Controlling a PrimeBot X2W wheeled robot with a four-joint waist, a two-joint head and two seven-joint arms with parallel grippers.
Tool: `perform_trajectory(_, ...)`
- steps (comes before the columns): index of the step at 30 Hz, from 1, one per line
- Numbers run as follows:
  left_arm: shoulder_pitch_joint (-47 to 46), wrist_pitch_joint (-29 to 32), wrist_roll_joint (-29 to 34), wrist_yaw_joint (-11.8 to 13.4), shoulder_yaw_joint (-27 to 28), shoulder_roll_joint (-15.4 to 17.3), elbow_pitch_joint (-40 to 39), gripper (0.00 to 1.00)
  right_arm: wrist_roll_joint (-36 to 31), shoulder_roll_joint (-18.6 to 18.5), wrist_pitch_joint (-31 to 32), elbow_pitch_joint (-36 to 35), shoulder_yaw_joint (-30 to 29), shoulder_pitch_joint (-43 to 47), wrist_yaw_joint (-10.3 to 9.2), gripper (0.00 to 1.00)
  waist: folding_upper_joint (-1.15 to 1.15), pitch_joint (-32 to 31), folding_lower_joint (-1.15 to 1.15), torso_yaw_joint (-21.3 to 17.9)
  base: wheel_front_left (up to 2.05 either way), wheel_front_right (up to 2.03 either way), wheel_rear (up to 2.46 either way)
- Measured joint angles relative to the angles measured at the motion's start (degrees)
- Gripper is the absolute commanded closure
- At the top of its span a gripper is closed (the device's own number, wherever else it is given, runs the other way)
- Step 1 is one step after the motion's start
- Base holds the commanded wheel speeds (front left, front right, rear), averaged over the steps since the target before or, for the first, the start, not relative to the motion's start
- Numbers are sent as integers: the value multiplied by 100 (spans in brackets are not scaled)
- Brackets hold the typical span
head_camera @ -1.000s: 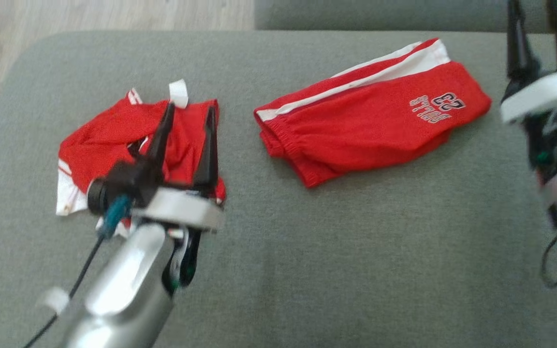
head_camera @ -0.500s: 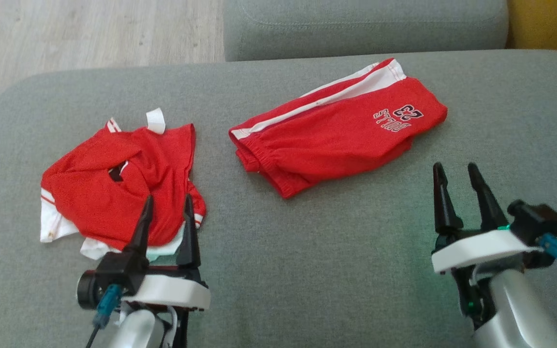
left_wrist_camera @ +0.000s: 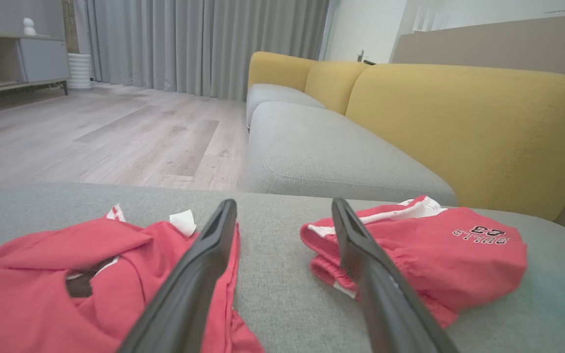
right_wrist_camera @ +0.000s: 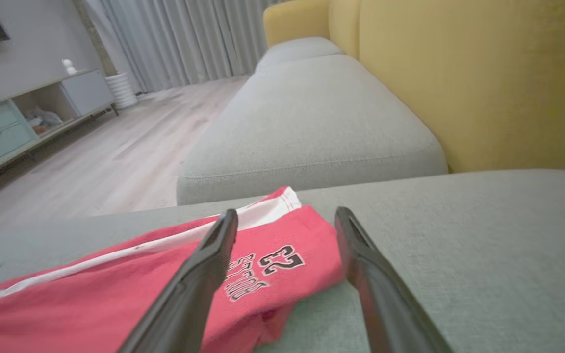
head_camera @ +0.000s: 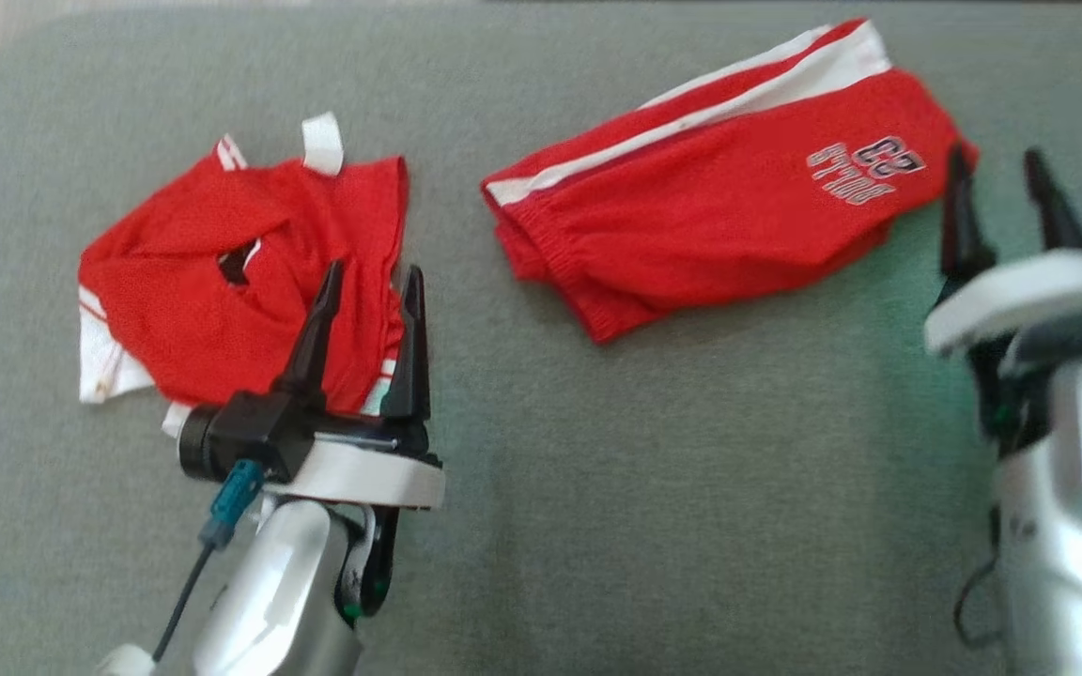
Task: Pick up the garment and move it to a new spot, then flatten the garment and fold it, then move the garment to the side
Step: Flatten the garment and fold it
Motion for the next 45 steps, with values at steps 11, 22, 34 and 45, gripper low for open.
perform_trajectory(11,-335,0,89,-220,-60,-97,144,0,-932,-498,858,2024,-949,-1857,0,0,0,726,0,496,0,0,0)
perform_trajectory(22,-649,0,67,-211,-283,-122,215,0,-1221,-1027,1367,3263,-544,-2625,0,0,0,950,-1,723,0,0,0)
perform_trajectory(34,-635,0,-44,-148,-253,-125,259,0,-577,-1217,1184,3804,375,-2731,1,100,0,766,-2,616,0,0,0)
perform_trajectory(45,-537,0,-16,-149,-221,-125,288,0,-396,-2199,859,4138,190,-2447,1,100,0,472,-1,510,0,0,0)
